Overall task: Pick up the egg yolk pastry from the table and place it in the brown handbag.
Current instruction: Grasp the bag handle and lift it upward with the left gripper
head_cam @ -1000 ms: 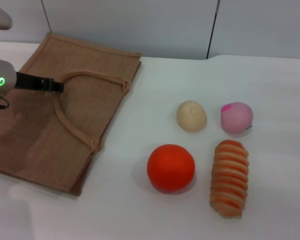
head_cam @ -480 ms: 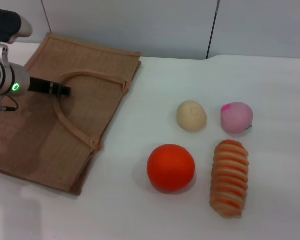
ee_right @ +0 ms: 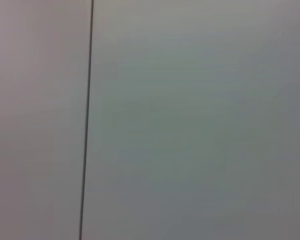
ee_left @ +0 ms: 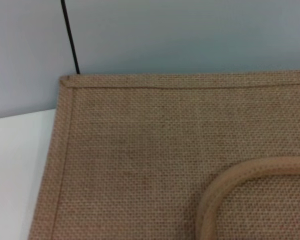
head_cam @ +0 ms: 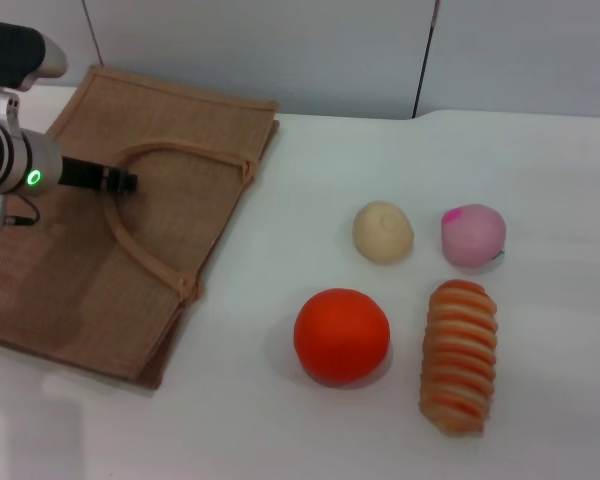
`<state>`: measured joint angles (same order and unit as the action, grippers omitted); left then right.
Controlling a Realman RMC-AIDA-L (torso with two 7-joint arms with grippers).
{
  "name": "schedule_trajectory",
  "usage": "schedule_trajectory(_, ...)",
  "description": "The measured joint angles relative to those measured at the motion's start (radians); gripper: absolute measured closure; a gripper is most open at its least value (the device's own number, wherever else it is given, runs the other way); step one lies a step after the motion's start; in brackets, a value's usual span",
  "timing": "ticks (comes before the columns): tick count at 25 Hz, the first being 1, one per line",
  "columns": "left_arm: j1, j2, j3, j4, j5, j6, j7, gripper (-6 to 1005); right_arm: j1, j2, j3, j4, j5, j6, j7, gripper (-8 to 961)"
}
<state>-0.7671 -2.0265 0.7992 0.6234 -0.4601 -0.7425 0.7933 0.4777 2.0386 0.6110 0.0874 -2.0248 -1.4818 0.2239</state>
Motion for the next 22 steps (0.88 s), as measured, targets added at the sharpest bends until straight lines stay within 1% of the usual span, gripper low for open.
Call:
schedule_trajectory(3,0.000,-0.001,0.000,0.001,-0.001,-0.004,0.000,497,-0.001,0.000,0.000,0.000,0.000,0.000,0.000,119)
schedule_trajectory(13,0.010,-0.005,0.001,0.017,-0.032,-0.005,-0.001,824,-0.004,0.000,0.002,-0.002,0.000,0.000,0.000,126)
schedule_trajectory(14,0.024,-0.005,0.020,0.035,-0.057,-0.005,0.000,857,-0.004,0.000,0.003,-0.003,0.000,0.000,0.000,127)
schedule_trajectory(18,0.055,-0.006,0.084,0.076,-0.121,-0.003,0.001,870,-0.005,0.000,0.003,-0.003,0.000,0.000,0.000,130)
schedule_trajectory(22,0.110,-0.006,0.170,0.143,-0.245,0.002,0.017,876,-0.005,-0.001,0.002,-0.003,0.000,0.001,0.000,132)
